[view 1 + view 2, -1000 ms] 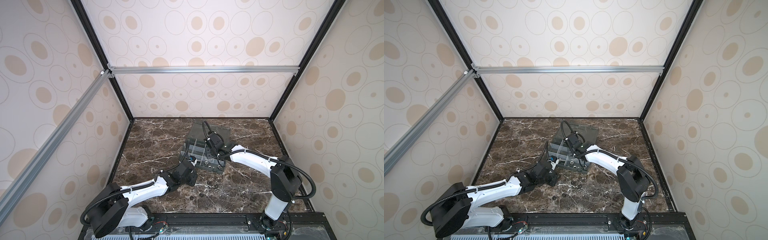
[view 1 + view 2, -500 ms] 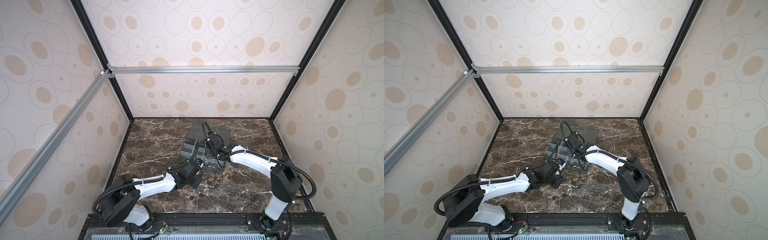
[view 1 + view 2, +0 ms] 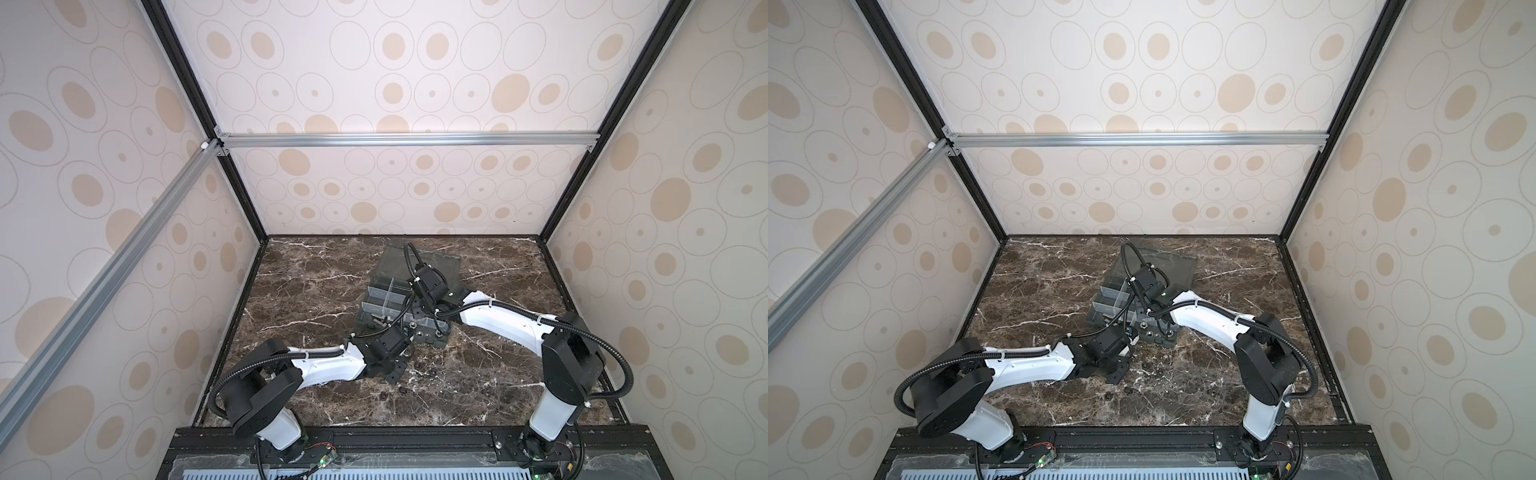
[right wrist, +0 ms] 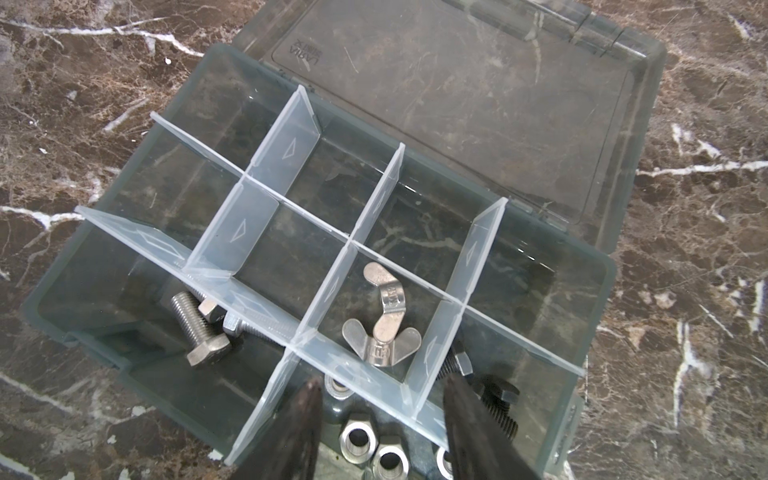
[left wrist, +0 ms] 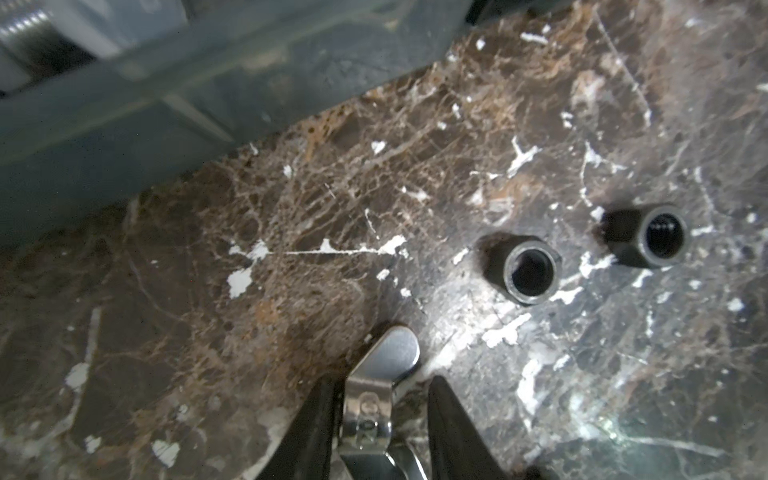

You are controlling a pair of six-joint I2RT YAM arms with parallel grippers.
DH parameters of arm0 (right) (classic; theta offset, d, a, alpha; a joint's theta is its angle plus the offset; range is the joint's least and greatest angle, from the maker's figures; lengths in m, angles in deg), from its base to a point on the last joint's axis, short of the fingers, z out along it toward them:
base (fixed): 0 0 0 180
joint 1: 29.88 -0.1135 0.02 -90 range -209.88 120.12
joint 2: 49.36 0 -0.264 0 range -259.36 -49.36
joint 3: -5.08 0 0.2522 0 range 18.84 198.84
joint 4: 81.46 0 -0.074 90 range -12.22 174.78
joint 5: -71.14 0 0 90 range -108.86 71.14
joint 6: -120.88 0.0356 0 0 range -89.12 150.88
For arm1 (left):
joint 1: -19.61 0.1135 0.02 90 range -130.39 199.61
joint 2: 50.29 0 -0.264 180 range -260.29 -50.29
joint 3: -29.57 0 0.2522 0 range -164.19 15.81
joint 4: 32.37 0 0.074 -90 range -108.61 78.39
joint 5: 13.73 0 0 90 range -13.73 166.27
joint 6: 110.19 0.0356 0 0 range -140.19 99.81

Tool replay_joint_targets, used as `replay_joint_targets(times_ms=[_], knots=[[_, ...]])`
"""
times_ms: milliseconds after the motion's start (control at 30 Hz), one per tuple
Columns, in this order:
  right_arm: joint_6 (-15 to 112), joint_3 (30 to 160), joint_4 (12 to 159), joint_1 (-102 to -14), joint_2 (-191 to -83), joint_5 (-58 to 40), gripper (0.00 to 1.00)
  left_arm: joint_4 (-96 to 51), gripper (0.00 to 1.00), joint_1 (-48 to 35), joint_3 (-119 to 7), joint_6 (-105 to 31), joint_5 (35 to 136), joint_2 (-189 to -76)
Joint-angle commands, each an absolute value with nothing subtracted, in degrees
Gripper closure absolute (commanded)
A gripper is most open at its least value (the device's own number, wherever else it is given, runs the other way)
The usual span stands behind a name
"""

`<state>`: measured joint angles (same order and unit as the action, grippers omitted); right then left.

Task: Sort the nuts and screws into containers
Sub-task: 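Lower the left gripper and close it on a silver wing nut, then lift the wing nut with the left gripper and carry it over the wing nut compartment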

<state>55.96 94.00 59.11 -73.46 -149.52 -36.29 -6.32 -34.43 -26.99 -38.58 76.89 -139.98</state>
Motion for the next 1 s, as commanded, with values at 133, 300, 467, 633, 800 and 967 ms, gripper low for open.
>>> replay_joint_targets(times_ms=[133, 300, 467, 633, 800, 967], knots=[[56.63, 95.26, 58.01, -73.88, -147.76, -36.89, 0.49, -3.93, 0.77, -35.44, -29.07, -37.62, 74.63, -141.44], [57.68, 94.21, 58.45, -73.83, -146.38, -37.56, 0.49, -3.36, 0.85, -35.44, -28.97, -38.19, 73.84, -141.35], [56.93, 93.19, 60.37, -73.96, -145.16, -38.27, 0.49, -5.37, 0.88, -35.4, -28.61, -39.54, 74.08, -138.02], [56.72, 94.3, 58.25, -73.84, -145.72, -38.01, 0.49, -7.34, 0.9, -35.16, -29.15, -40.19, 73.3, -133.48], [56.45, 93.77, 57.54, -73.7, -144.28, -39.15, 0.49, -7.28, 0.9, -34.16, -29.81, -40.76, 71.91, -130.85], [55.7, 90.29, 61.29, -73.1, -140.3, -40.29, 0.48, -8.02, 0.9, -31.48, -30.79, -41.77, 68.99, -130.14]])
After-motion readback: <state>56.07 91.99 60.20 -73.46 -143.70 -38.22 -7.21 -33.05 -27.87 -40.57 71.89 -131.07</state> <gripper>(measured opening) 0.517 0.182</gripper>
